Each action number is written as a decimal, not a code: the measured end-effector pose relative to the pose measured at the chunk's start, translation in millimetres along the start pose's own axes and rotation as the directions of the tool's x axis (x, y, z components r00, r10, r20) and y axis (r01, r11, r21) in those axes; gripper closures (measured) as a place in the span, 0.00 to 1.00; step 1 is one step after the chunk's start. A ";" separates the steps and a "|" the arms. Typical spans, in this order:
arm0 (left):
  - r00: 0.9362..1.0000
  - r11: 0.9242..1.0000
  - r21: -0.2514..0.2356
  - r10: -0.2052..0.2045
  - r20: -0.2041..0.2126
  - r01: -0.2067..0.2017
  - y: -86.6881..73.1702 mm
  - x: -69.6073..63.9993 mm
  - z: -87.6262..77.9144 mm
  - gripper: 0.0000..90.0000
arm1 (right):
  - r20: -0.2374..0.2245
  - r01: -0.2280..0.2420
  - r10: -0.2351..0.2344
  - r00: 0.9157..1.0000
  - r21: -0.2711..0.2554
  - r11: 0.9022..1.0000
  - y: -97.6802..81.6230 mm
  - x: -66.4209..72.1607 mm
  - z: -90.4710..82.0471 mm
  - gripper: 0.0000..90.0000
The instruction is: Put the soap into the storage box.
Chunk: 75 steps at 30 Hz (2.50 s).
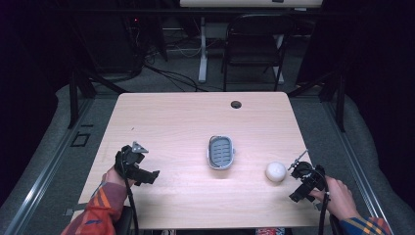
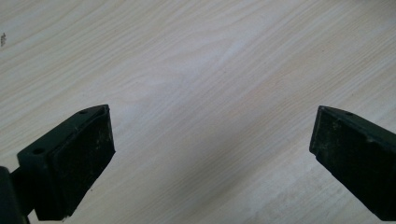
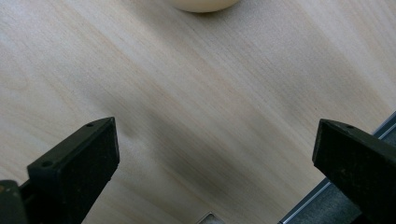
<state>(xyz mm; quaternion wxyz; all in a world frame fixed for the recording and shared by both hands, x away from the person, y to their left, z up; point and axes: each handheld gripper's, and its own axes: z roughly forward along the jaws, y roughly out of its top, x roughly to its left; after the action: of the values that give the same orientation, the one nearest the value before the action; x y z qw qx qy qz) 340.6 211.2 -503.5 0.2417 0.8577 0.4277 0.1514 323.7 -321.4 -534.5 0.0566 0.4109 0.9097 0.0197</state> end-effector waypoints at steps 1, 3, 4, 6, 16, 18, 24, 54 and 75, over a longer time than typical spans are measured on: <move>1.000 1.000 -0.002 0.002 -0.007 -0.002 0.2 -0.6 0.5 0.00 | -0.001 0.003 -0.003 1.000 0.000 1.000 -0.1 -0.1 -0.1 0.00; 1.000 1.000 0.002 0.004 0.008 -0.004 0.9 -0.5 1.5 0.00 | -0.001 0.001 -0.001 1.000 0.001 1.000 -0.4 -0.2 0.0 0.00; 1.000 1.000 0.003 0.005 0.007 -0.005 0.8 -0.8 1.9 0.00 | -0.003 0.001 -0.001 1.000 -0.003 1.000 -0.7 -0.3 0.6 0.00; 1.000 1.000 0.008 0.006 0.013 -0.006 0.6 -0.3 1.9 0.00 | -0.011 -0.001 0.001 1.000 -0.005 1.000 -0.5 0.5 0.9 0.00; 1.000 1.000 0.010 0.013 0.021 -0.013 2.6 -0.7 3.7 0.00 | -0.017 0.020 -0.020 1.000 -0.003 1.000 1.2 0.8 -2.2 0.00; 1.000 1.000 0.009 0.011 0.022 -0.012 3.2 -1.3 4.6 0.00 | -0.021 0.017 -0.018 1.000 -0.013 1.000 2.8 2.2 -3.5 0.00; 1.000 1.000 0.010 0.017 0.023 -0.018 4.4 -2.0 5.6 0.00 | -0.020 0.025 -0.026 0.999 -0.039 0.999 9.7 1.1 -9.5 0.00; 0.999 1.000 0.018 0.023 0.038 -0.024 5.8 -1.9 6.9 0.00 | -0.004 0.147 -0.147 0.989 0.005 0.989 74.5 8.5 -8.3 0.00; 0.999 0.999 0.025 0.026 0.047 -0.027 6.3 -1.9 7.7 0.00 | -0.017 0.158 -0.158 0.987 0.055 0.986 99.9 4.2 -2.3 0.00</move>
<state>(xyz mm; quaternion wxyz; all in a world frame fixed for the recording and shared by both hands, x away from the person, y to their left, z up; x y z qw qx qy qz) 347.2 204.2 -506.7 0.2387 0.8696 0.4125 0.1289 395.1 -252.1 -524.4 0.0405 0.3388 0.9400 -0.0080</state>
